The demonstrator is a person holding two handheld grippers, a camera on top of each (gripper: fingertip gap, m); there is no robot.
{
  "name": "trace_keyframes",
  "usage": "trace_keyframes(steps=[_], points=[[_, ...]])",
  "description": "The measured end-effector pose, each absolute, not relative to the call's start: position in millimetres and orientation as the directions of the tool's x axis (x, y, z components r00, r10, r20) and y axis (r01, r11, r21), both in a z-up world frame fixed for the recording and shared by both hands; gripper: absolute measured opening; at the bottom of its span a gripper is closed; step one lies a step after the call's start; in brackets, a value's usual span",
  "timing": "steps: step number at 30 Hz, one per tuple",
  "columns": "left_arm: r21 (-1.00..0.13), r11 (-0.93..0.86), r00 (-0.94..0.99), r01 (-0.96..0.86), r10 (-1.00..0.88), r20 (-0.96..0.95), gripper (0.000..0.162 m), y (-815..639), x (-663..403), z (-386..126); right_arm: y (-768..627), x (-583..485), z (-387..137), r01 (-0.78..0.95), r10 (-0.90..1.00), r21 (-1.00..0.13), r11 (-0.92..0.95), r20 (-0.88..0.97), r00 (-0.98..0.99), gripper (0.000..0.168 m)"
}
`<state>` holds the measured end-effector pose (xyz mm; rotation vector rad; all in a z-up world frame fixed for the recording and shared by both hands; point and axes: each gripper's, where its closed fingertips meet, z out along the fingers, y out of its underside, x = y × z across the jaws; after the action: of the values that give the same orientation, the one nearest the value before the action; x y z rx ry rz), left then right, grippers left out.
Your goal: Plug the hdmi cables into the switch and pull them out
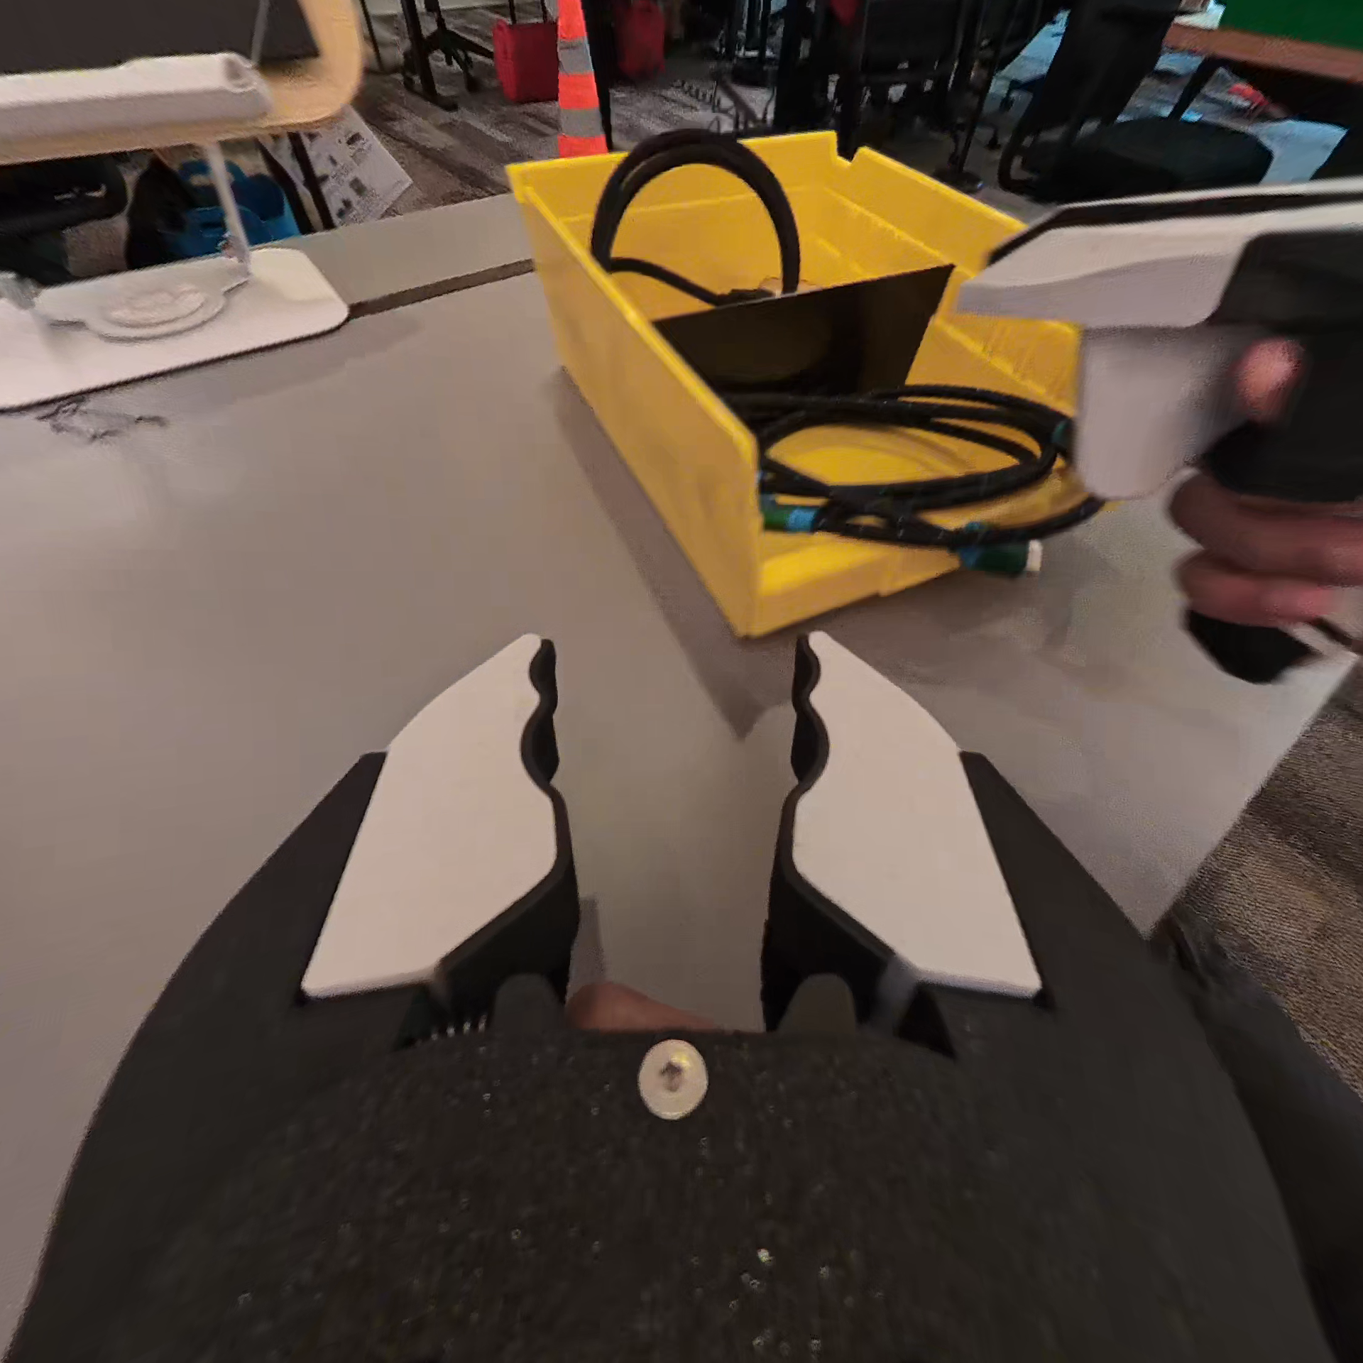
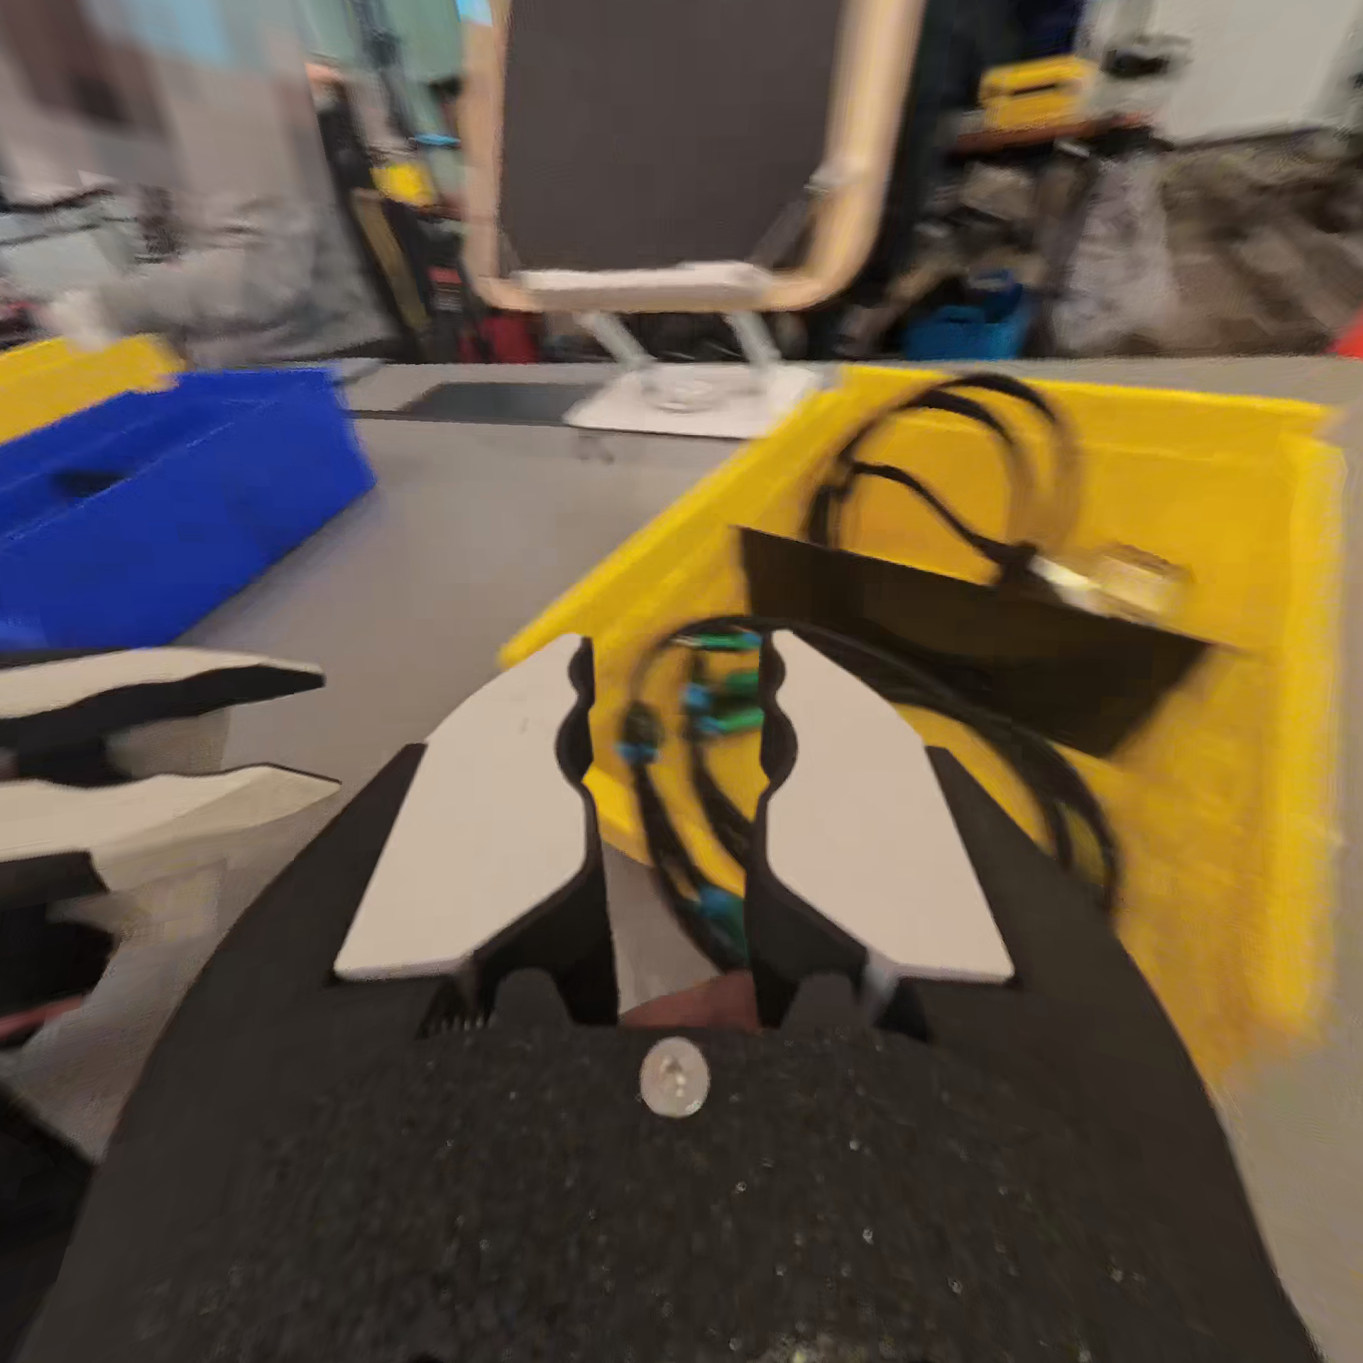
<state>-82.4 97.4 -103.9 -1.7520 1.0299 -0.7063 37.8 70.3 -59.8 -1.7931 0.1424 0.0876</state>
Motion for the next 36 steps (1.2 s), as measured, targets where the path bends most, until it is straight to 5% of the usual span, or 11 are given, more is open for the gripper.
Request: trace_keyframes(steps=[2, 4, 5, 6, 13, 18, 20, 22, 36], points=[[-0.918, -0.206, 0.5, -0.34, -0.866, 0.009, 0.056, 101.3, -55.0, -104.8, 46.7, 83.2, -73.6, -0.235, -0.245, -0.926, -0.294, -0.165, 0.955, 0.059], [-0.92, -0.223, 0.501, -0.323, -0.865, 0.034, 0.058, 105.5, -36.0, -105.4, 25.6, 109.2, -93.9, -0.301, -0.314, -0.895, -0.329, -0.197, 0.929, 0.046], [-0.923, -0.229, 0.514, -0.309, -0.857, 0.041, 0.057, 110.6, -30.1, -106.4, 19.8, 113.7, -97.4, -0.307, -0.304, -0.897, -0.317, -0.211, 0.929, 0.021], [-0.926, -0.231, 0.524, -0.299, -0.851, 0.043, 0.055, 115.5, -24.8, -107.8, 17.6, 117.2, -98.4, -0.326, -0.31, -0.894, -0.306, -0.23, 0.922, 0.014], [-0.941, -0.216, 0.552, -0.26, -0.833, 0.038, 0.048, 129.8, -2.5, -114.4, 4.0, 132.8, -69.8, -0.229, -0.399, -0.94, -0.252, -0.114, 0.91, 0.02], [-0.923, -0.197, 0.571, -0.331, -0.82, -0.03, 0.011, 132.0, 2.0, -127.1, 8.4, 155.0, -131.8, -0.335, -0.476, -0.86, -0.385, -0.126, 0.87, 0.023], [-0.906, -0.182, 0.576, -0.383, -0.813, -0.08, 0.009, 130.6, 2.9, -127.2, 16.6, 156.9, -130.8, -0.356, -0.527, -0.877, -0.322, -0.146, 0.837, 0.005], [-0.903, -0.188, 0.585, -0.387, -0.807, -0.083, 0.009, 132.6, 1.1, -126.7, 17.9, 161.5, -129.6, -0.305, -0.591, -0.89, -0.338, -0.051, 0.805, 0.004], [-0.932, -0.226, 0.803, -0.284, -0.586, -0.103, 0.006, 227.6, -196.7, -75.7, 150.9, -8.4, -70.8, -0.16, -0.332, -0.94, -0.3, -0.055, 0.942, 0.003]])
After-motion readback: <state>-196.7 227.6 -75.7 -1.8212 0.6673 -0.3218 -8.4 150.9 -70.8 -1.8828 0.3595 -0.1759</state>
